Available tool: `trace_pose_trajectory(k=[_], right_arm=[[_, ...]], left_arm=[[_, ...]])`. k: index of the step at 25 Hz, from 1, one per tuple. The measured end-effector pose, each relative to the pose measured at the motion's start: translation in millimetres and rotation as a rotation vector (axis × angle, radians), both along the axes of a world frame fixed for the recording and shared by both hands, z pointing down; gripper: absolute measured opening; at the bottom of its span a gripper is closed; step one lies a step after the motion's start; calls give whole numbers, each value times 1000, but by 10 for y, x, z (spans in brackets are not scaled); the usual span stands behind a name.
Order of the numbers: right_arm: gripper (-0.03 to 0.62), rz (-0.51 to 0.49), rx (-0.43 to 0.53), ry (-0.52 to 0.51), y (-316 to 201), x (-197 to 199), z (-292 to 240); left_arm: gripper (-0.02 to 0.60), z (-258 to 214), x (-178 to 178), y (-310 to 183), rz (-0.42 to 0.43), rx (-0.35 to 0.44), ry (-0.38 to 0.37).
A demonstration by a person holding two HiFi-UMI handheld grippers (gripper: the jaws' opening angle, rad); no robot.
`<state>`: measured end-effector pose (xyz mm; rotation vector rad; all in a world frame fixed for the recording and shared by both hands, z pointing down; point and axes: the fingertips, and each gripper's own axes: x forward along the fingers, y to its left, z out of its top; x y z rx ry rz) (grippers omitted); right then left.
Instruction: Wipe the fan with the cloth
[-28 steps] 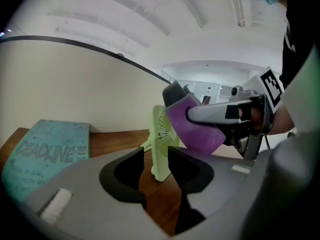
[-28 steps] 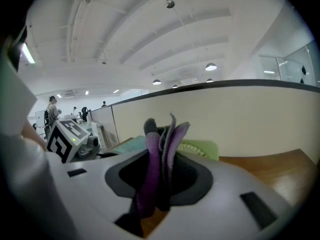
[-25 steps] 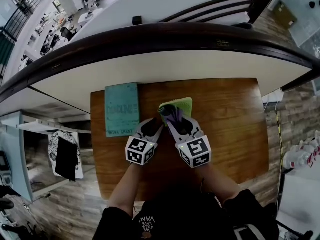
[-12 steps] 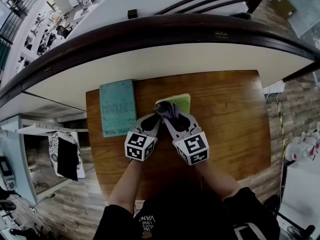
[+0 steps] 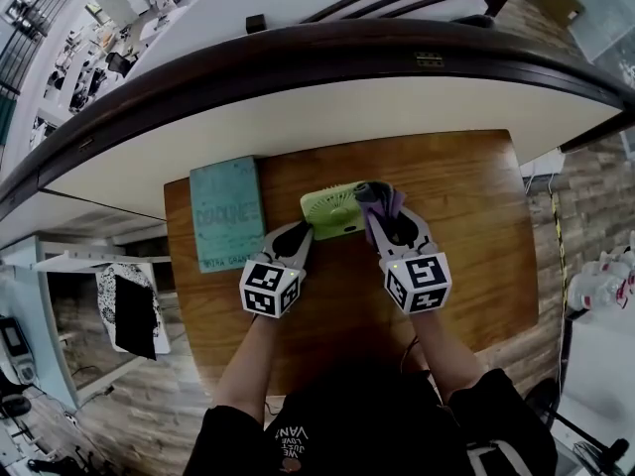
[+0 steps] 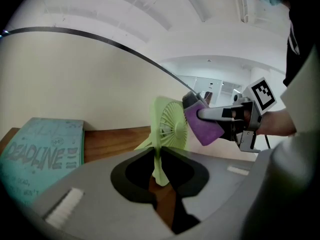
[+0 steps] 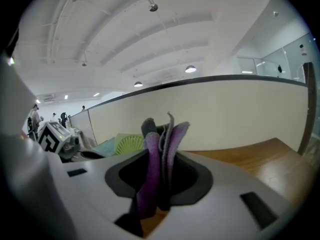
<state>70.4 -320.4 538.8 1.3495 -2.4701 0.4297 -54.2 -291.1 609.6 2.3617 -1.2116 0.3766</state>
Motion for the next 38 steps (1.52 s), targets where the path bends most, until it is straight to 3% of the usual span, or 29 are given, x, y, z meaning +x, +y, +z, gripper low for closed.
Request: trace_pose_trajectory(k=[7,16,22,29,38], right_arm=[[117,69,-15,13,16,187,59],[117,-224,-17,14,533,-759,155],[117,-284,-32,21,504,-1083,307],[117,-232,-46,32,431,-755,339],[117,-29,-71,46,193,70,396]], left_arm=[[52,-3,4,17,-11,-11,5],[31,-98,-122,202,-66,-2,25],[31,-59,-286,330,-108,-22,22],[26,-64,-249,261,-129,-10,33],[25,-32,-36,188,-94,-24,40]])
